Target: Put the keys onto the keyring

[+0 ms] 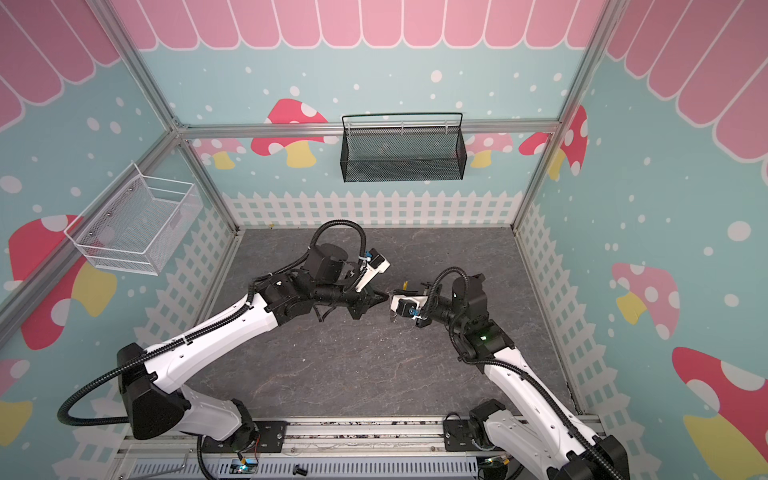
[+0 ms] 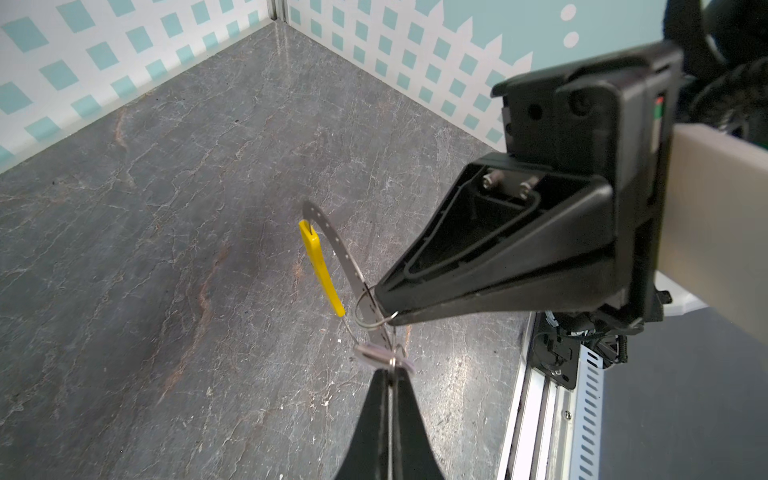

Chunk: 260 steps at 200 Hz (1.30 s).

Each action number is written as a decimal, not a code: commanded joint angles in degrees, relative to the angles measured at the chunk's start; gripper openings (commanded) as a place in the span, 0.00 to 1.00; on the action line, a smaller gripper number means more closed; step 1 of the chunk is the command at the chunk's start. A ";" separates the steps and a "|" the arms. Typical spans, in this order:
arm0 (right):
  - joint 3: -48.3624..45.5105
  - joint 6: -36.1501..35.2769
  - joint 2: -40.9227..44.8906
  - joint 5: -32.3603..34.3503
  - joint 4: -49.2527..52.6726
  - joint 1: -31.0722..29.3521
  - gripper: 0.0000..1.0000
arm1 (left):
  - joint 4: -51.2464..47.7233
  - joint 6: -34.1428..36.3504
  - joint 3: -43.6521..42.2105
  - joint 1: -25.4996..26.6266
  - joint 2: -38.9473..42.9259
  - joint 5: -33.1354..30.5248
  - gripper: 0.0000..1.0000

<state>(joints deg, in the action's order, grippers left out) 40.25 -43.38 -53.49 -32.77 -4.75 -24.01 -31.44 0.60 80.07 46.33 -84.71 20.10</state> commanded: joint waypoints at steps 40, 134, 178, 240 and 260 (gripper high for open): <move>1.48 0.31 0.32 -1.09 -1.27 -0.14 0.00 | -0.04 -0.23 1.71 0.34 -0.64 -1.75 0.00; 1.54 0.42 0.04 -1.33 -1.29 -0.16 0.00 | -0.73 0.04 2.98 0.43 -1.41 -2.10 0.00; 1.55 0.48 0.04 -1.41 -1.25 -0.16 0.00 | -0.82 -0.11 2.68 0.43 -1.47 -3.37 0.00; 1.32 0.31 0.23 -1.41 -1.23 -0.15 0.00 | -1.93 -0.56 2.80 0.34 -1.94 -4.76 0.00; 1.19 0.22 0.30 -1.33 -1.18 -0.15 0.00 | -1.95 -0.87 2.88 0.26 -1.95 -4.89 0.00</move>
<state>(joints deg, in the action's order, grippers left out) 40.25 -43.18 -53.49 -32.97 -4.75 -24.01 -32.01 0.45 81.17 46.44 -86.19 16.43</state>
